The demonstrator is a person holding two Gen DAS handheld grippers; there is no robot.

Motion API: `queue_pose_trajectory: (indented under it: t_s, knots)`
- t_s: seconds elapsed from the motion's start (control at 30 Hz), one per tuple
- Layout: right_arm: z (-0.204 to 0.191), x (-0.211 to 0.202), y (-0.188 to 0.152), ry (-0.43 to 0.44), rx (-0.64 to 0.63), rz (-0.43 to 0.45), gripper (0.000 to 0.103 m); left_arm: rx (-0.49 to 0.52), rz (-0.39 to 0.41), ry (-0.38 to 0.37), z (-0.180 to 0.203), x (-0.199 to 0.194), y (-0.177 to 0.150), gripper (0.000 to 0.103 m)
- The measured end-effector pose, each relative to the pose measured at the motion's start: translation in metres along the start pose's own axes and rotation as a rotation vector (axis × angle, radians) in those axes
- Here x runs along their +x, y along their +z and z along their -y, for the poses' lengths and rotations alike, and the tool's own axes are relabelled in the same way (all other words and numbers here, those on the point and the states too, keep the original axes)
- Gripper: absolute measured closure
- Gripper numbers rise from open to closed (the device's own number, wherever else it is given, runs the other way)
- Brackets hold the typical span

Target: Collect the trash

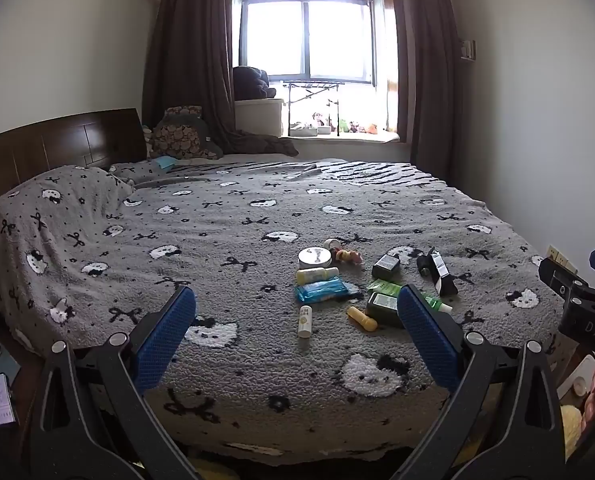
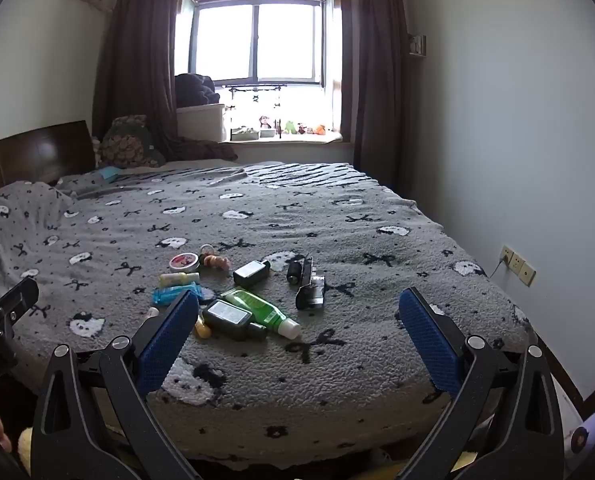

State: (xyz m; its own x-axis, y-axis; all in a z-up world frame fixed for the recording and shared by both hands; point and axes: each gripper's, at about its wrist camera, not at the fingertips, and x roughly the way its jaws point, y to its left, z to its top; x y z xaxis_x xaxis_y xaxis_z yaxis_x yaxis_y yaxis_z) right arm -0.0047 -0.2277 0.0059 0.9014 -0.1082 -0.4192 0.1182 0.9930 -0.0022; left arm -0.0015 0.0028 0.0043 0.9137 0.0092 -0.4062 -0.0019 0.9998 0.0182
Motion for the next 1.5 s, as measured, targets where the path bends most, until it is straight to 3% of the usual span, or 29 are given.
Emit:
queue_pose_trajectory:
  t_s: [1.5]
  knots:
    - [0.0009,-0.0014,0.0025,-0.003,0.003,0.006,0.003,-0.003,0.014,0.017,-0.0044,-0.0021,0.0031,0.007]
